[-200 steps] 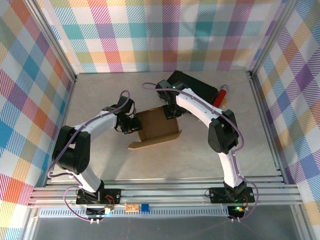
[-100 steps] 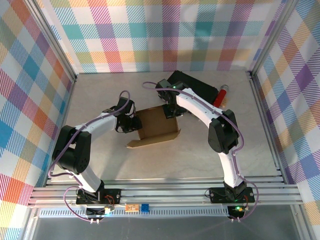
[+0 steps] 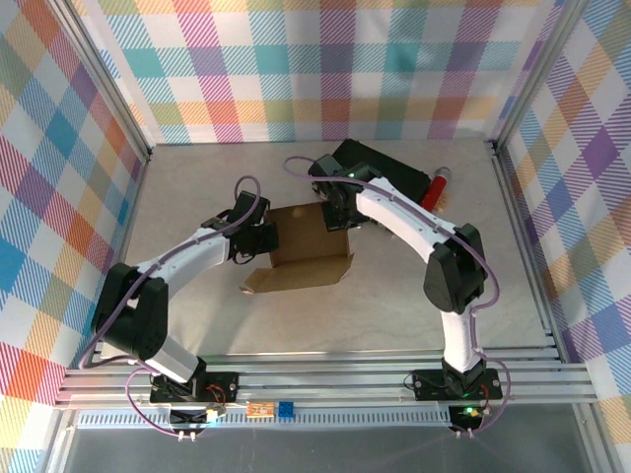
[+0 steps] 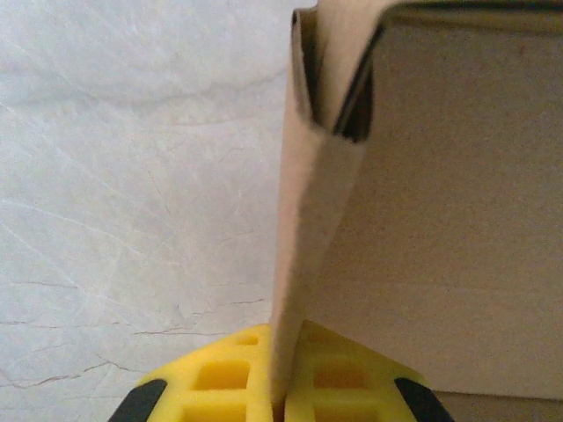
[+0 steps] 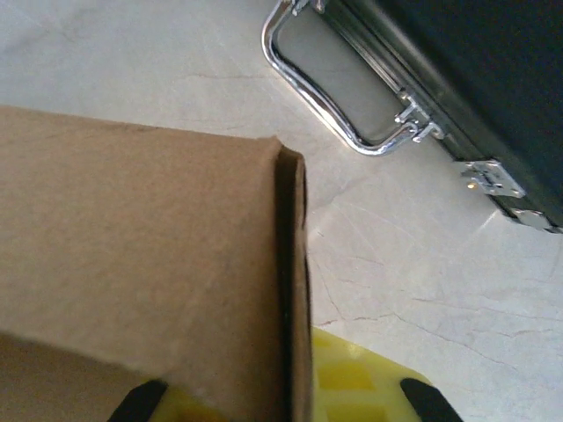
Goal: Fold the paper box
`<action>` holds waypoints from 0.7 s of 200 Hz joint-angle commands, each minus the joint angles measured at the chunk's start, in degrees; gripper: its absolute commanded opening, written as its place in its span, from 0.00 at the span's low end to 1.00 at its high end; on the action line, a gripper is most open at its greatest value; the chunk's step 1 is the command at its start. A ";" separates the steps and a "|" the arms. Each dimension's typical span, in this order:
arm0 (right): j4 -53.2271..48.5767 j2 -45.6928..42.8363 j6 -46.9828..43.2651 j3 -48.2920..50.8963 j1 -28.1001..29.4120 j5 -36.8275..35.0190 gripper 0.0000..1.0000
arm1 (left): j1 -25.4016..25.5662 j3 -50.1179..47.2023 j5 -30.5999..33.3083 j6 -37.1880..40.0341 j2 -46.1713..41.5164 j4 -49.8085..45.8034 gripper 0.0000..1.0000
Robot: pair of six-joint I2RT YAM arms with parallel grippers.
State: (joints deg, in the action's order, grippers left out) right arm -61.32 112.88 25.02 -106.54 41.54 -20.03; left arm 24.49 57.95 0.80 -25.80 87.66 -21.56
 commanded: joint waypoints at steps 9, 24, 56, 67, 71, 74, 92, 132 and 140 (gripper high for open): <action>-2.46 -3.90 5.00 1.42 3.51 -5.94 0.00 | 0.44 -3.56 12.84 -4.13 -2.93 -2.05 0.00; -3.41 -3.57 6.44 1.23 4.28 -6.74 0.00 | 0.97 -3.94 15.12 -4.84 -3.95 -2.45 0.00; -4.11 -3.37 6.98 0.04 4.87 -6.69 0.00 | 1.44 -3.16 18.33 -5.03 -4.09 -5.05 0.00; -4.24 -3.30 6.68 -0.66 4.87 -6.29 0.00 | 1.44 -3.34 18.62 -4.86 -4.53 -5.24 0.00; -4.16 -3.28 6.52 -0.91 4.87 -6.06 0.00 | 1.44 -3.43 18.63 -4.87 -4.72 -5.24 0.00; -4.24 -3.28 6.33 -1.10 4.87 -5.81 0.00 | 1.44 -3.48 18.52 -4.76 -4.89 -5.18 0.00; -2.41 -3.52 4.36 -1.20 4.87 -2.57 0.00 | 1.10 -4.91 13.39 -2.93 -6.45 -1.59 0.00; -0.73 -4.05 1.42 -0.15 4.24 3.35 0.00 | -2.19 -8.01 -2.33 0.64 -9.51 8.25 0.18; -0.60 -4.11 0.98 0.18 4.01 4.01 0.00 | -3.26 -8.35 -5.10 1.12 -9.52 9.24 0.19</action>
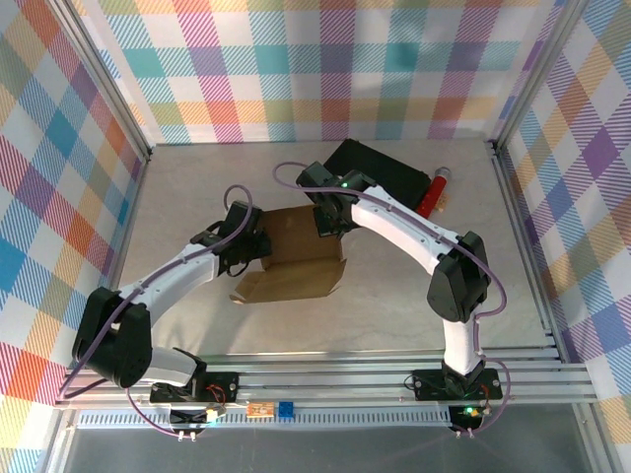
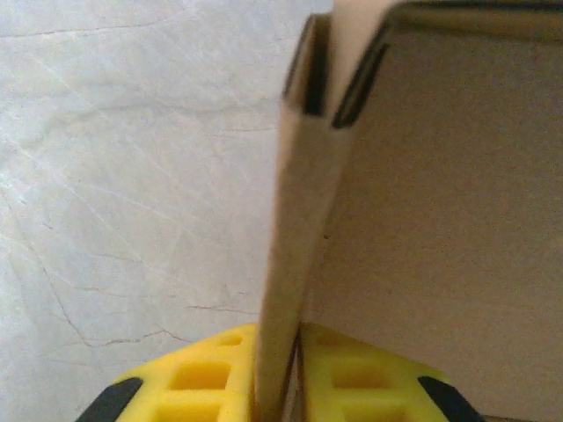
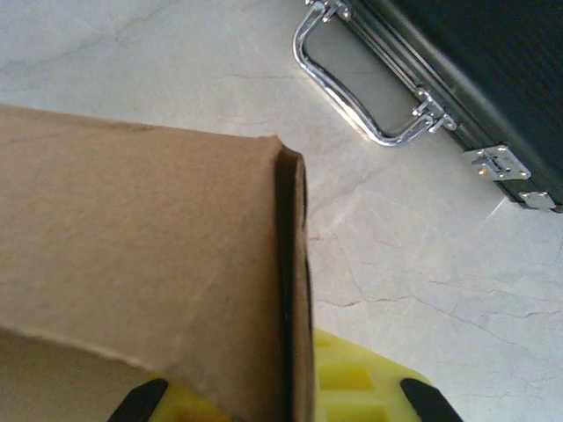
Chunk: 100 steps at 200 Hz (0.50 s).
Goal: Fold the paper box
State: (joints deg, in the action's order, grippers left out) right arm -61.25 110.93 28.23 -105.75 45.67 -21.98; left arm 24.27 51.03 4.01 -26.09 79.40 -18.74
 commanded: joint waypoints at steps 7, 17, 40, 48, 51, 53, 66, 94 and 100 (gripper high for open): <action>-0.57 -2.30 -2.60 -0.38 -0.29 6.59 0.00 | -3.79 -1.62 -9.86 1.73 -1.23 6.78 0.20; -0.69 -2.22 -2.85 -0.31 -0.71 7.64 0.00 | -4.62 -1.85 -11.51 2.06 -1.17 7.19 0.22; -0.74 -2.29 -2.96 -0.16 -1.35 8.96 0.00 | -5.64 -2.51 -14.07 2.35 -1.18 8.47 0.22; -0.79 -2.35 -2.95 -0.12 -1.46 9.12 0.00 | -5.73 -2.52 -13.95 2.52 -1.08 8.21 0.22; -0.80 -2.31 -2.96 -0.19 -1.51 9.28 0.00 | -5.73 -2.55 -13.78 2.60 -1.15 8.09 0.22; -0.75 -2.30 -2.86 -0.16 -1.54 9.42 0.00 | -5.73 -2.59 -13.62 2.61 -1.17 8.04 0.23; -0.75 -2.39 -2.67 -0.25 -1.88 9.92 0.00 | -5.73 -3.14 -12.62 2.75 -1.79 7.89 0.27; -0.73 -2.65 -2.83 -0.31 -2.50 10.72 0.00 | -6.03 -3.39 -10.79 4.00 -2.91 6.03 0.32; -0.73 -2.72 -2.97 -0.33 -2.59 10.86 0.00 | -6.20 -3.48 -10.63 4.24 -3.09 5.71 0.32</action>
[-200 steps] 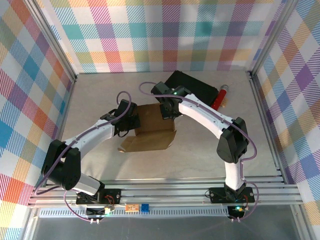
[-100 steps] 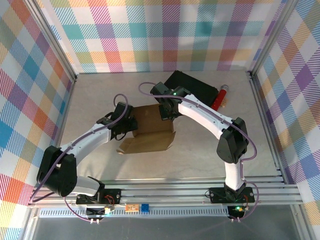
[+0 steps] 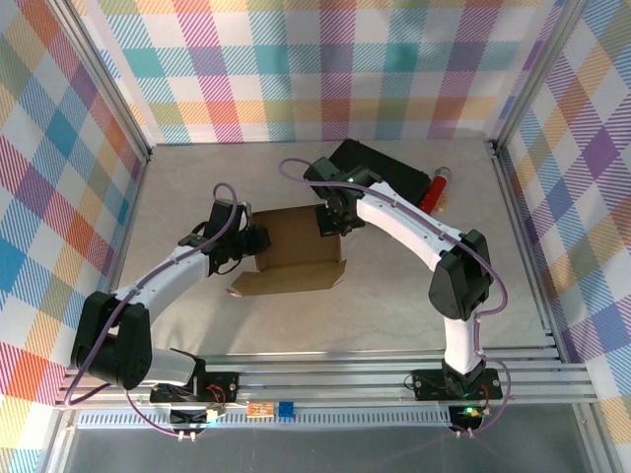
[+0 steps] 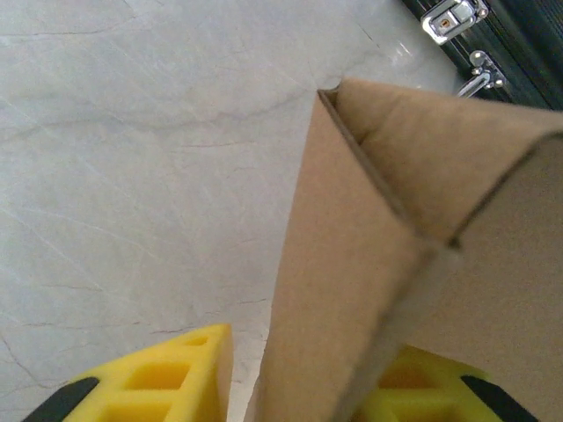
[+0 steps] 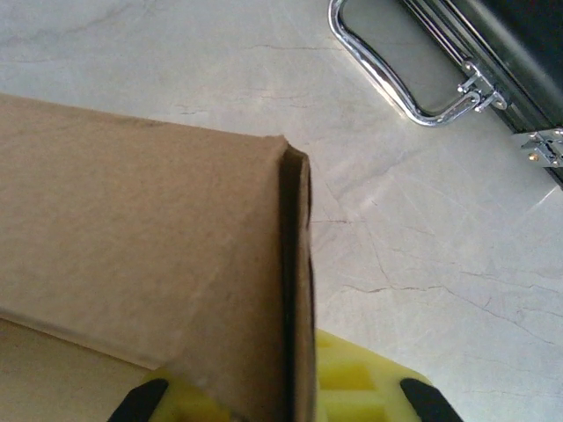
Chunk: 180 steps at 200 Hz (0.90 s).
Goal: Fold the paper box
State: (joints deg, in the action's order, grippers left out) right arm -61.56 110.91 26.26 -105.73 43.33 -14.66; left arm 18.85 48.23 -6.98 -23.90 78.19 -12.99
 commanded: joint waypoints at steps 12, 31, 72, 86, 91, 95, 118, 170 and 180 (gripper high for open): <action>-0.64 -2.81 -0.97 -0.35 -0.48 3.54 0.00 | -1.22 -0.83 0.39 2.42 -2.21 -0.35 0.31; -0.71 -2.81 -0.86 -0.35 -0.68 3.32 0.00 | -1.54 -0.77 0.17 2.71 -2.43 -0.42 0.28; -0.56 -2.81 -0.25 -1.03 -0.70 3.41 0.00 | -1.45 0.02 -1.93 3.17 -0.04 -0.24 0.18; -0.79 -2.98 -0.17 -1.44 -0.70 2.53 0.00 | -1.29 0.44 1.11 3.16 -0.30 -1.95 0.12; -0.84 -3.15 -0.19 -1.49 -0.72 2.17 0.00 | -1.12 0.90 3.19 3.31 -0.39 -2.45 0.10; -0.74 -3.31 -0.16 -1.49 -0.71 1.85 0.00 | -0.99 1.16 4.65 3.50 -0.47 -4.66 0.07; -0.02 -4.53 0.18 -0.89 -0.62 0.57 0.00 | 0.19 3.41 13.47 4.04 -0.63 -10.39 0.00; -0.65 -5.45 2.60 -0.94 2.42 -5.90 0.00 | 4.24 7.74 30.15 2.72 1.00 -18.76 0.00; -1.11 -5.25 3.33 -1.11 2.76 -6.80 0.00 | 5.57 8.83 33.41 3.02 1.94 -20.30 0.00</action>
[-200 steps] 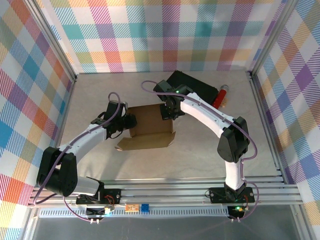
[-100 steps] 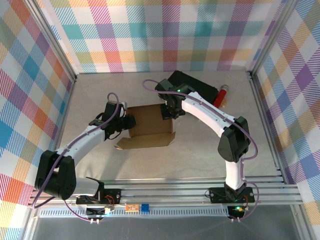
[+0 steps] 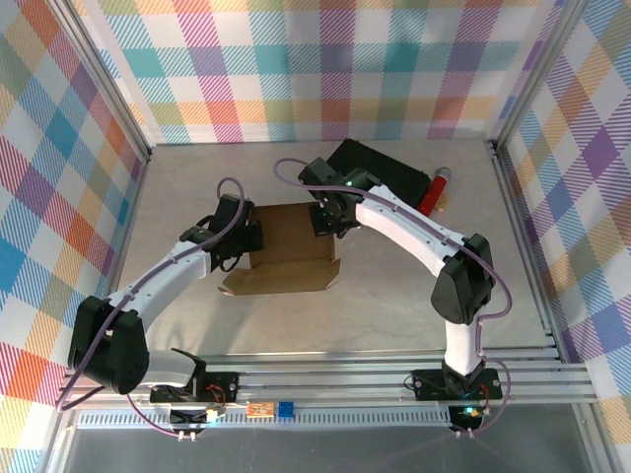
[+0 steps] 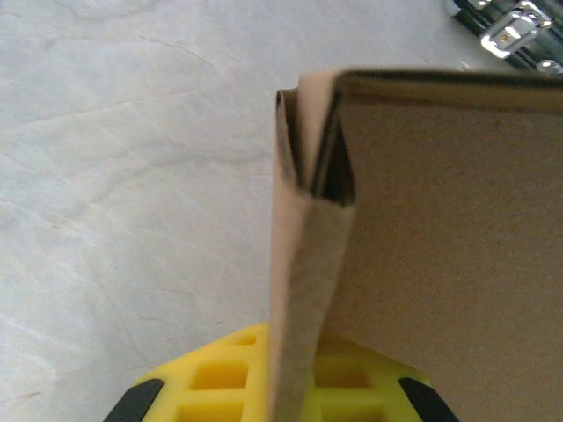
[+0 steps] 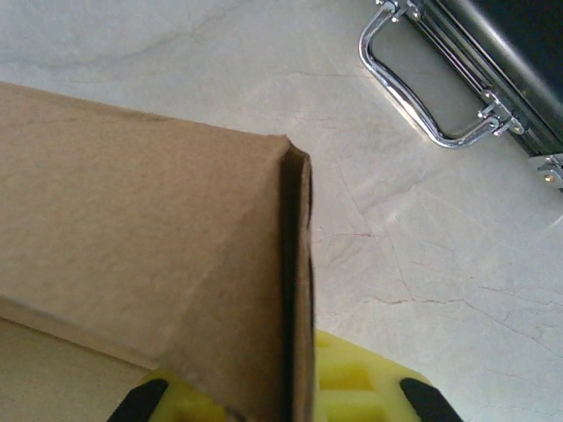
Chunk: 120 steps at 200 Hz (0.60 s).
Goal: Fold the paper box
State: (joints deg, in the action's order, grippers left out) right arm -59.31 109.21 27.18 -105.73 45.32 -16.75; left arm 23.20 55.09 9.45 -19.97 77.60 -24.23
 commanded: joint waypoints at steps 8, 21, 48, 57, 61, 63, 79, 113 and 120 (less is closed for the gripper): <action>-3.62 -3.40 2.80 -1.27 0.91 -4.93 0.00 | 2.04 2.75 19.00 -0.57 3.42 -10.21 0.00; -4.54 -2.99 3.18 -1.98 0.90 -5.25 0.00 | 2.63 3.53 21.16 -0.16 4.84 -11.62 0.00; -6.68 -2.01 3.58 -3.96 0.91 -5.96 0.00 | 2.81 3.96 24.42 0.89 5.77 -13.17 0.00; -7.35 -1.66 3.73 -4.53 0.91 -5.88 0.00 | 2.81 4.30 25.18 1.27 5.99 -13.81 0.00; -7.52 -1.55 3.80 -4.78 0.87 -5.72 0.00 | 2.81 4.34 25.38 1.60 5.90 -13.82 0.00; -7.56 -1.50 3.86 -4.86 0.90 -5.61 0.00 | 2.86 4.33 25.42 1.71 5.90 -13.83 0.00; -7.47 -1.37 3.92 -5.01 0.91 -4.56 0.00 | 2.90 4.50 25.14 1.96 5.50 -13.85 0.00; -5.82 -1.53 2.35 -4.83 0.82 -1.87 0.00 | 2.81 2.76 13.31 4.52 1.90 -7.40 0.07; -5.79 -1.45 2.27 -4.83 0.79 -1.43 0.00 | 2.81 2.38 11.00 4.67 1.11 -6.39 0.16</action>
State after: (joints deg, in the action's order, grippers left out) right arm -61.39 109.19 29.76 -108.31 46.52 -18.79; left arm 27.57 59.92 21.19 -17.96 80.68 -29.15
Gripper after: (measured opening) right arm 0.067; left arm 0.088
